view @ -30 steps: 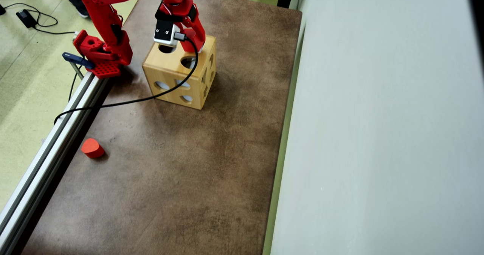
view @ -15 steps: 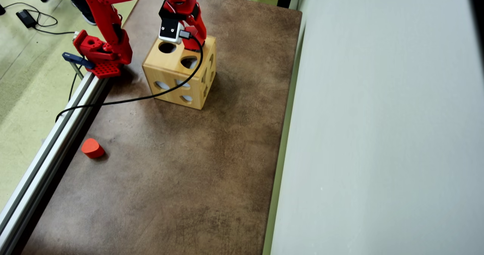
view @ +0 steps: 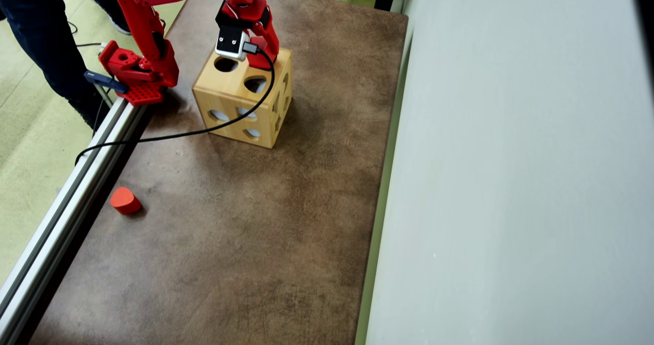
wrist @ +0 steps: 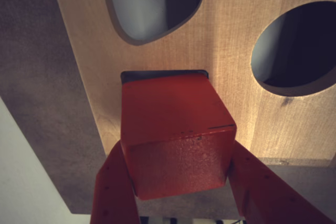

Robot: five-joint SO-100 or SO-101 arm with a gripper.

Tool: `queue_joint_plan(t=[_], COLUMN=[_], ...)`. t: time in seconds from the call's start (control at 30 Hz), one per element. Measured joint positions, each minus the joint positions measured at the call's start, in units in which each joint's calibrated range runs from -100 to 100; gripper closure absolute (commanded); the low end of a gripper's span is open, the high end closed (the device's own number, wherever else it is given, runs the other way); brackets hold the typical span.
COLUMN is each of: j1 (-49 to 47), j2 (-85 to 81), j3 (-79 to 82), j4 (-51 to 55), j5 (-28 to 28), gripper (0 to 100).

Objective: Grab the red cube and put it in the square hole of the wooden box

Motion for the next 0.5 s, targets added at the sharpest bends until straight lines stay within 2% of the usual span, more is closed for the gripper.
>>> queue_joint_plan(t=[0.17, 0.5], j1=[0.0, -0.4], j2=[0.0, -1.4], j3=[0.0, 0.0], j4=[1.5, 2.9], j5=[0.0, 0.1], gripper=[60, 60])
